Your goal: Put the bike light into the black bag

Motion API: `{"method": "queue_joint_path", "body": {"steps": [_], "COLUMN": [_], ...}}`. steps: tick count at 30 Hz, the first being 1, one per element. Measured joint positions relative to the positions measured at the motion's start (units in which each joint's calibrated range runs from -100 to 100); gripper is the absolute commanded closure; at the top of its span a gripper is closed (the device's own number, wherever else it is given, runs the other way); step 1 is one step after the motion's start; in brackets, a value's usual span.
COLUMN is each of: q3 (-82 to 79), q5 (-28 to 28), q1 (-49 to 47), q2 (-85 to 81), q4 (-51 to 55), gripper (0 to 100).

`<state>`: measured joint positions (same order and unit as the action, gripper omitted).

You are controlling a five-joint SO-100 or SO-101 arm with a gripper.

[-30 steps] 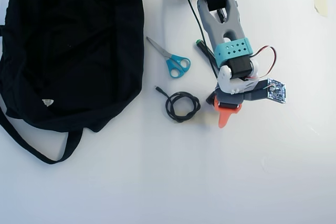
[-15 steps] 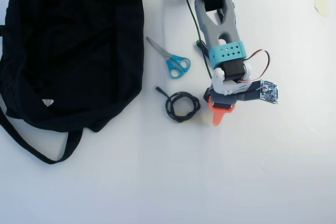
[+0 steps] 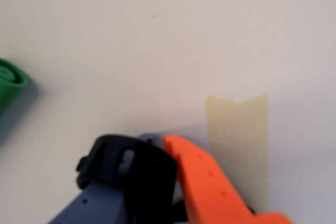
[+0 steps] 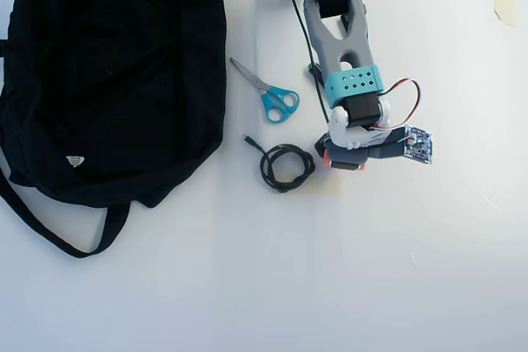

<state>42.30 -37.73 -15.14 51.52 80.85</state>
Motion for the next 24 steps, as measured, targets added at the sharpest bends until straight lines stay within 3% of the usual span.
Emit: {"method": "queue_joint_path", "body": {"steps": [5,14,24], "q3": [0.9,14.8,25.3], "q5": [0.6,5.7,12.6], "q1": [0.0,-2.0,-4.1], "q2": [0.0,0.1,0.2], "q4": [1.3,14.5,16.8], "gripper": [98,98,98]}}
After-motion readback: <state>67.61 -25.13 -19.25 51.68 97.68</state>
